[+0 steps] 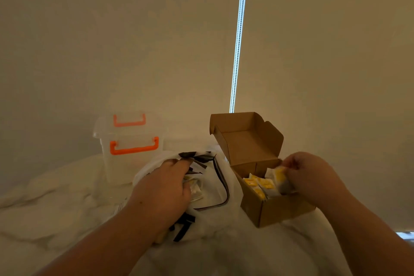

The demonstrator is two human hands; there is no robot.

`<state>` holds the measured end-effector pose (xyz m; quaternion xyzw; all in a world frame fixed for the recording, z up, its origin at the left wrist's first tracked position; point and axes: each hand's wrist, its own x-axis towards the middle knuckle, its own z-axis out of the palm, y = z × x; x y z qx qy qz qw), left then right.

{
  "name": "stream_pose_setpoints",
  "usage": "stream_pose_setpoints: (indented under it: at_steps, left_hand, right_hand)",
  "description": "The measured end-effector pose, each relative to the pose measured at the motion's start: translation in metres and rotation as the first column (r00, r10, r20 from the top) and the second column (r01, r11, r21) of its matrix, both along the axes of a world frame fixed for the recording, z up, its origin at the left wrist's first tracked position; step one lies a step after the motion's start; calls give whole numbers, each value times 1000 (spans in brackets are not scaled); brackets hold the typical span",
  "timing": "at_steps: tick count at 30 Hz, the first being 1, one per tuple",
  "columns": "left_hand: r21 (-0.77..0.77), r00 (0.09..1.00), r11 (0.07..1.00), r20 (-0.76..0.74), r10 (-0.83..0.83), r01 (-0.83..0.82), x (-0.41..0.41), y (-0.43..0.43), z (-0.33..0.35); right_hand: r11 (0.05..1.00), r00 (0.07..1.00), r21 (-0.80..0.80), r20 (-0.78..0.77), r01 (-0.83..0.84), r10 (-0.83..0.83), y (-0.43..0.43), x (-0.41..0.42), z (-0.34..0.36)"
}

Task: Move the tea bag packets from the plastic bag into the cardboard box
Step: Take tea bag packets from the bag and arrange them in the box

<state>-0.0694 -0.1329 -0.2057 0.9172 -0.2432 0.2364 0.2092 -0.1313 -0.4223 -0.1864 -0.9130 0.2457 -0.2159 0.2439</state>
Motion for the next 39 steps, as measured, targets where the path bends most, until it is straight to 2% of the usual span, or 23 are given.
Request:
stream_pose_setpoints:
  at_steps: [3, 6, 8, 10, 12, 13, 15, 17, 19, 24, 27, 30, 33, 36, 39]
  left_hand:
    - [21, 999, 999, 13, 30, -30, 7, 0, 3]
    - [39, 999, 998, -14, 41, -40, 13, 1, 2]
    - [22, 999, 998, -5, 54, -53, 17, 3, -1]
    - [19, 998, 998, -23, 52, -52, 23, 3, -6]
    - [56, 995, 998, -86, 46, -41, 28, 2, -9]
    - [66, 993, 997, -110, 48, -41, 30, 1, -10]
    - [102, 992, 993, -102, 71, -60, 30, -1, -9]
    - [217, 989, 972, -96, 111, -88, 29, -4, -8]
    - [303, 987, 946, -77, 144, -114, 30, -9, -11]
    - [387, 979, 907, -41, 197, -166, 33, -19, -22]
    - [461, 972, 872, -75, 223, -165, 41, -22, -25]
    - [463, 969, 871, -92, 227, -160, 47, -21, -28]
    - [371, 964, 919, -166, 208, -135, 56, -20, -33]
    - [278, 964, 960, -239, 115, -45, 64, -18, -39]
    - [215, 983, 976, -171, 67, -29, 51, -15, -34]
  right_hand:
    - [990, 976, -112, -194, 80, -101, -1, 8, -9]
    - [972, 967, -204, -200, 114, -155, 4, 7, -8]
    - [974, 994, -209, -56, 83, -96, 5, 5, -6]
    - [984, 982, -169, 170, -48, 77, 18, -1, -2]
    - [952, 907, -216, 316, -218, 279, 49, -14, 4]
    - [912, 855, -269, 341, -309, 390, 67, -23, 9]
    - [808, 769, -320, 271, -495, 579, 103, -39, 15]
    - [733, 744, -281, 87, -619, 662, 123, -41, 12]
    - [722, 763, -286, -52, -630, 644, 127, -31, 4]
    - [722, 771, -274, -175, -635, 612, 127, -10, -16]
    - [690, 740, -271, -191, -671, 645, 129, -11, -17]
    - [688, 732, -253, -185, -680, 656, 129, -14, -17]
    - [701, 739, -238, -168, -672, 652, 130, -15, -17]
    - [731, 756, -194, -158, -655, 635, 130, -15, -17]
    - [771, 786, -155, -126, -618, 605, 126, -14, -19]
